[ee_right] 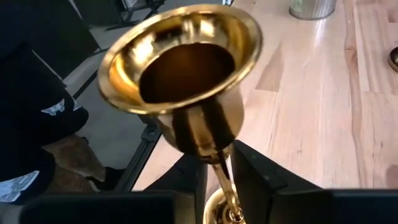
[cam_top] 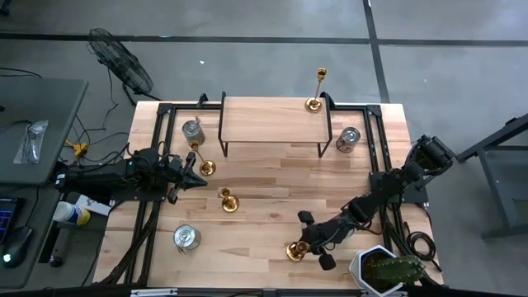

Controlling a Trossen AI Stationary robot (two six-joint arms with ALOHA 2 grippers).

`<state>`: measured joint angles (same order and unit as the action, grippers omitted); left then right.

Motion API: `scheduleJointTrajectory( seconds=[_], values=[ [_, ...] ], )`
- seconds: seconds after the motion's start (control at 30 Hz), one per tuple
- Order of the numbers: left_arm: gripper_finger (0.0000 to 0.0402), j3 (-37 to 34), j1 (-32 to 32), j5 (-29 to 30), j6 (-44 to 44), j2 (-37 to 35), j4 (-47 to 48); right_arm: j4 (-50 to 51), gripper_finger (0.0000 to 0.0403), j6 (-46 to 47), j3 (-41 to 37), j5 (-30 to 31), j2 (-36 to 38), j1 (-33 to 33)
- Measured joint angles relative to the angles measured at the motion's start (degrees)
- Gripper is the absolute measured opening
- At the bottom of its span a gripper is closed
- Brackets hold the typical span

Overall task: Pick & Place candle stick holders
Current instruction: Align the gold candle holder on the shelf with the gold candle holder

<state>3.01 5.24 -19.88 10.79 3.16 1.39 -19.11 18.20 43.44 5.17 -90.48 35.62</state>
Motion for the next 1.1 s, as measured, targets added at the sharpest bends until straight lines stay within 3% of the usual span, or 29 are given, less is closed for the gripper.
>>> scheduleJointTrajectory(
  seconds=[0.33, 0.8, 1.1],
  values=[
    [0.0, 0.0, 0.0, 0.0, 0.0, 0.0, 0.0, -0.3, 0.0018, -0.1, 0.0, 0.7, 0.0, 0.0],
    [0.0, 0.0, 0.0, 0.0, 0.0, 0.0, 0.0, -1.3, 0.0013, -0.4, 1.6, 3.5, 1.6, -2.4],
    [0.0, 0.0, 0.0, 0.0, 0.0, 0.0, 0.0, 12.7, 0.0012, -1.5, 8.5, 7.7, 8.2, -7.1]
  ],
)
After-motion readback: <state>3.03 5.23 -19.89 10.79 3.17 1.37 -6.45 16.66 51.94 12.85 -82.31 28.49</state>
